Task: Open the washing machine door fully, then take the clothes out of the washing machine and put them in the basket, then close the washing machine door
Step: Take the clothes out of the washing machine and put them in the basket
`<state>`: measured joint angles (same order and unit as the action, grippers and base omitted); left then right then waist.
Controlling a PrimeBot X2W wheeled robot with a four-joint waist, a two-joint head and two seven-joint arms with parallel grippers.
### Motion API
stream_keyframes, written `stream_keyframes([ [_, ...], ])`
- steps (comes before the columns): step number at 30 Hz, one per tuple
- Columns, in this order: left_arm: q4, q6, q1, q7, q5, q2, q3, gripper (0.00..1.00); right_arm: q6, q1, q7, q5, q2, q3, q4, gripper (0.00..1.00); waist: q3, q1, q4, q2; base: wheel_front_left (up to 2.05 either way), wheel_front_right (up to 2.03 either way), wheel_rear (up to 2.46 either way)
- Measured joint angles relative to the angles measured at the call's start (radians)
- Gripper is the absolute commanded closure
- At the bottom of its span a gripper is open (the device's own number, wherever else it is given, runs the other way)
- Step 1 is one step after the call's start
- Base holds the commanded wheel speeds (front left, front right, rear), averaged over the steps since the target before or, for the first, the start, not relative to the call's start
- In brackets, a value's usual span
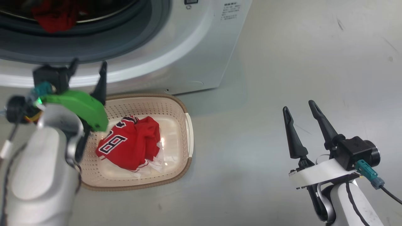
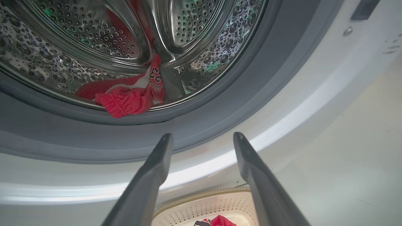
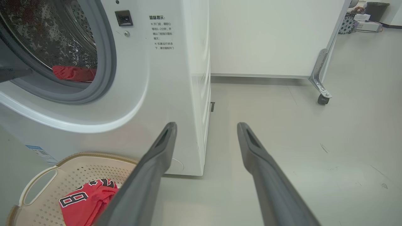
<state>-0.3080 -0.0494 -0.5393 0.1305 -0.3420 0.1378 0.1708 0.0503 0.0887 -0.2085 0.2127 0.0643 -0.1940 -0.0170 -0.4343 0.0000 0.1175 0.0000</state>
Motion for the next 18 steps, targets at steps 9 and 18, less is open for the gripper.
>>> stream_keyframes([
  [9,-0.036,0.0,-0.27,0.214,0.059,0.119,-0.013,0.0,0.0,0.068,-0.019,0.048,-0.01,-0.022,-0.007,0.0,-0.125,0.0001,0.059,0.0,0.0,0.0,0.0],
  [18,-0.07,0.0,-0.471,0.378,0.104,0.249,-0.045,0.0,0.0,0.14,-0.035,0.1,-0.019,-0.054,-0.034,0.0,-0.247,0.0002,0.135,0.0,0.0,0.0,0.0],
])
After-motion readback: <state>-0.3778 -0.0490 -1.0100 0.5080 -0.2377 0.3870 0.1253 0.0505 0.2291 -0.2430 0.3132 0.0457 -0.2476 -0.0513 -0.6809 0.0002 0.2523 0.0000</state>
